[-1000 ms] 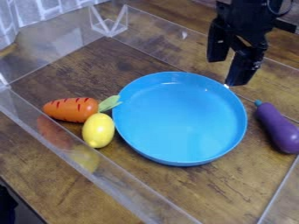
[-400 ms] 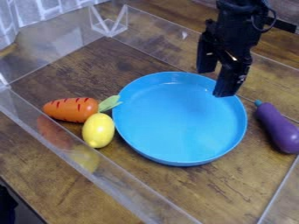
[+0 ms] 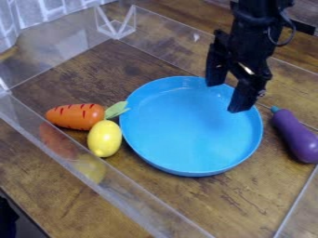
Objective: Remove the purple eggplant from the blue tray and put it on the table
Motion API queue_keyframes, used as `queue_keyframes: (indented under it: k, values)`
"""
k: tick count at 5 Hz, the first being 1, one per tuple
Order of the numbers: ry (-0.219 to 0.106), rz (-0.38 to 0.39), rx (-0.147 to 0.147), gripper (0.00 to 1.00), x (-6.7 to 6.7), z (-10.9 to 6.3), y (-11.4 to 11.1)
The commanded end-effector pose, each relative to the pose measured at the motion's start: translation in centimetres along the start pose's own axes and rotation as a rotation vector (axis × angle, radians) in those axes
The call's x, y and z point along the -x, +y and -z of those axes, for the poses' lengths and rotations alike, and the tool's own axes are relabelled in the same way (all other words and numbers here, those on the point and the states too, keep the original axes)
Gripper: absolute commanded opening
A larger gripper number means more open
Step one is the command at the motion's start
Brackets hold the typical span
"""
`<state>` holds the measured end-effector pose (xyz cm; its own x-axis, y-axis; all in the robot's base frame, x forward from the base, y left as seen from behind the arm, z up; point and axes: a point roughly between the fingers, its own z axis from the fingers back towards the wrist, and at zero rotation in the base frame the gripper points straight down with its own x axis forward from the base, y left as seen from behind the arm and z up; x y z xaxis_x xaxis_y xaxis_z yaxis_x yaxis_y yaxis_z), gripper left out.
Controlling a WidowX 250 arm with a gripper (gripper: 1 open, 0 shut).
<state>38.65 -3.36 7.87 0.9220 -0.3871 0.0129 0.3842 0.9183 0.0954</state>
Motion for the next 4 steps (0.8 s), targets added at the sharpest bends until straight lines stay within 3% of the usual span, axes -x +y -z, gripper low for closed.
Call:
queue_keyframes:
  k: [1,3,4]
  values:
    - [-0.101,-0.069,-0.045,1.00,-0.1,-4.2,-0.4]
    - [-0.085,-0.046,-0.038,1.00,0.4,-2.7,0.0]
    - [-0.078,-0.052,-0.035,1.00,-0.3,-2.1,0.3]
